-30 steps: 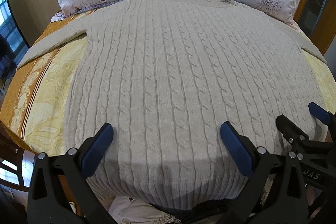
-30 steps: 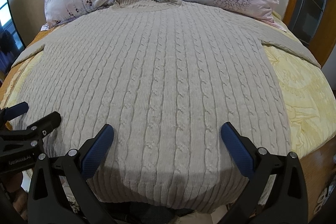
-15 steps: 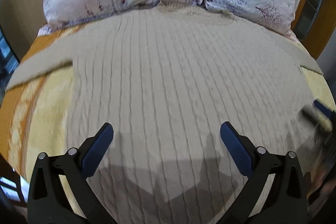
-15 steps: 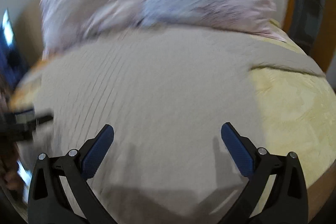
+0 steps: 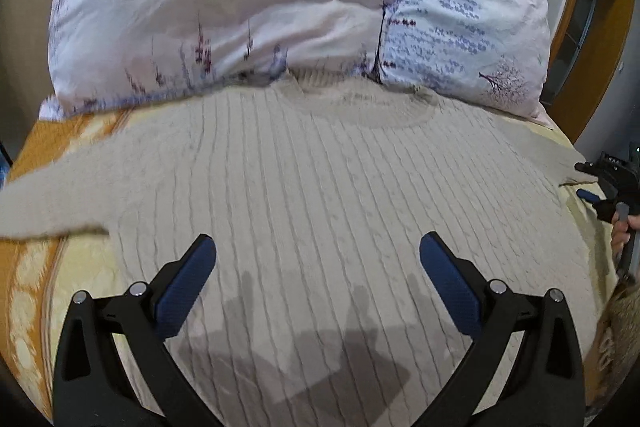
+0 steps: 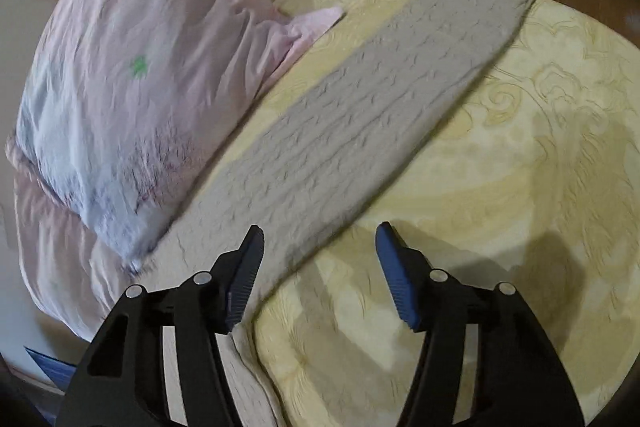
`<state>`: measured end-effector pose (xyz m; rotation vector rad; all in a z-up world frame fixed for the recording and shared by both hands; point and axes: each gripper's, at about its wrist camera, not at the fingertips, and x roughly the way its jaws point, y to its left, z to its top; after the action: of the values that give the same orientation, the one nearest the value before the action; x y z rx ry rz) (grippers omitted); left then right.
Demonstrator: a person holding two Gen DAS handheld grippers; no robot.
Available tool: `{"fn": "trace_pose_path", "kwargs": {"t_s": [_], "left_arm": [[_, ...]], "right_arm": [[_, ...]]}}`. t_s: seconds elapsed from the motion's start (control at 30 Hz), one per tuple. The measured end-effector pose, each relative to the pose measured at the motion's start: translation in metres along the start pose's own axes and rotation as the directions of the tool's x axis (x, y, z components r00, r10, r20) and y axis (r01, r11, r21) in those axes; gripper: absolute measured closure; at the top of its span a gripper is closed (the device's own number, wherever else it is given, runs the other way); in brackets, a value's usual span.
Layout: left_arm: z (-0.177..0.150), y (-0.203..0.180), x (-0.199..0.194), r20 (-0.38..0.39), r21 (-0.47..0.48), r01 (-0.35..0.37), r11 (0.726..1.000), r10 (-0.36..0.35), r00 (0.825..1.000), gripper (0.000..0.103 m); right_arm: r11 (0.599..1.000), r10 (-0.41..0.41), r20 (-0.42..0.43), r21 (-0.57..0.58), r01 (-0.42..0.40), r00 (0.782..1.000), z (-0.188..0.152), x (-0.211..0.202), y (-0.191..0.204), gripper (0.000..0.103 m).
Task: Fold small clothes
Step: 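Move the right gripper to the sweater sleeve cuff and grasp it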
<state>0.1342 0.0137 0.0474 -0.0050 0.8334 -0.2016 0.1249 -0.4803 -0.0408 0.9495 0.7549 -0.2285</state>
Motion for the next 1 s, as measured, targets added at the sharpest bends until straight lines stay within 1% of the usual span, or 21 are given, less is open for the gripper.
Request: {"fn": "trace_pose_path", "kwargs": {"t_s": [0.07,0.17,0.2,0.23,0.27,0.3,0.4,0.53,0.6,0.73,0.77,0.8,0.83,0.9,0.93,1.0], "left_arm": [[0.006,0.000,0.003,0.004,0.005,0.004,1.000,-0.004,1.000,0.002],[0.012,0.004,0.009,-0.006,-0.017,0.028,0.999,-0.028,1.000,0.002],[0.014,0.005,0.012,-0.009,-0.027,0.034,0.999,-0.034,0.999,0.002],[0.016,0.006,0.014,-0.011,-0.037,0.041,0.998,-0.041,0.999,0.002],[0.016,0.007,0.015,-0.011,-0.042,0.046,0.998,-0.046,0.999,0.002],[0.015,0.006,0.016,-0.011,-0.043,0.047,0.998,-0.048,0.999,0.002],[0.016,0.007,0.019,-0.011,-0.040,0.048,0.998,-0.049,0.999,0.002],[0.017,0.005,0.021,-0.012,-0.014,0.032,0.999,-0.032,0.999,0.002],[0.018,0.004,0.021,-0.009,-0.011,0.035,0.999,-0.035,0.999,0.002],[0.021,0.003,0.024,-0.006,-0.033,0.077,0.996,-0.077,0.997,0.002],[0.023,0.004,0.024,-0.001,-0.048,0.098,0.994,-0.098,0.995,0.002],[0.024,0.004,0.024,0.008,-0.061,0.119,0.991,-0.119,0.993,0.002],[0.025,0.004,0.023,0.021,-0.074,0.141,0.987,-0.140,0.990,0.002],[0.027,0.003,0.023,0.042,-0.086,0.166,0.982,-0.163,0.986,0.002],[0.029,0.002,0.023,0.049,-0.090,0.173,0.981,-0.170,0.984,0.002],[0.032,-0.002,0.024,0.049,-0.090,0.187,0.978,-0.183,0.982,0.002]], "right_arm": [[1.000,0.004,-0.004,0.000,-0.004,1.000,0.003,0.003,0.003,0.042],[0.999,0.043,-0.011,0.002,-0.043,0.999,0.008,0.011,0.007,0.043],[0.999,0.050,-0.007,0.006,-0.050,0.999,0.012,0.013,0.006,0.049],[0.999,0.048,-0.003,0.015,-0.048,0.999,0.012,0.014,0.005,0.053],[0.998,0.044,0.010,0.040,-0.044,0.999,0.016,0.014,0.000,0.060],[0.997,0.046,0.023,0.067,-0.047,0.999,0.021,0.015,-0.005,0.065],[0.991,0.025,0.077,0.126,-0.034,0.997,0.031,0.010,-0.021,0.069],[0.991,-0.015,0.122,0.135,-0.002,0.992,0.039,0.005,-0.028,0.071],[0.991,-0.027,0.134,0.132,0.010,0.991,0.040,0.004,-0.030,0.077],[0.987,-0.042,0.152,0.160,0.018,0.987,0.043,0.004,-0.037,0.083],[0.987,-0.047,0.158,0.161,0.021,0.986,0.045,0.005,-0.037,0.087],[0.988,-0.057,0.169,0.154,0.031,0.984,0.046,0.005,-0.037,0.091],[0.989,-0.062,0.172,0.142,0.038,0.983,0.047,0.006,-0.035,0.092],[0.994,-0.084,0.199,0.080,0.069,0.976,0.046,0.003,-0.022,0.092],[0.996,-0.080,0.215,0.051,0.071,0.973,0.045,-0.001,-0.015,0.092],[0.998,-0.043,0.248,-0.030,0.052,0.968,0.041,-0.011,0.007,0.092]]}}
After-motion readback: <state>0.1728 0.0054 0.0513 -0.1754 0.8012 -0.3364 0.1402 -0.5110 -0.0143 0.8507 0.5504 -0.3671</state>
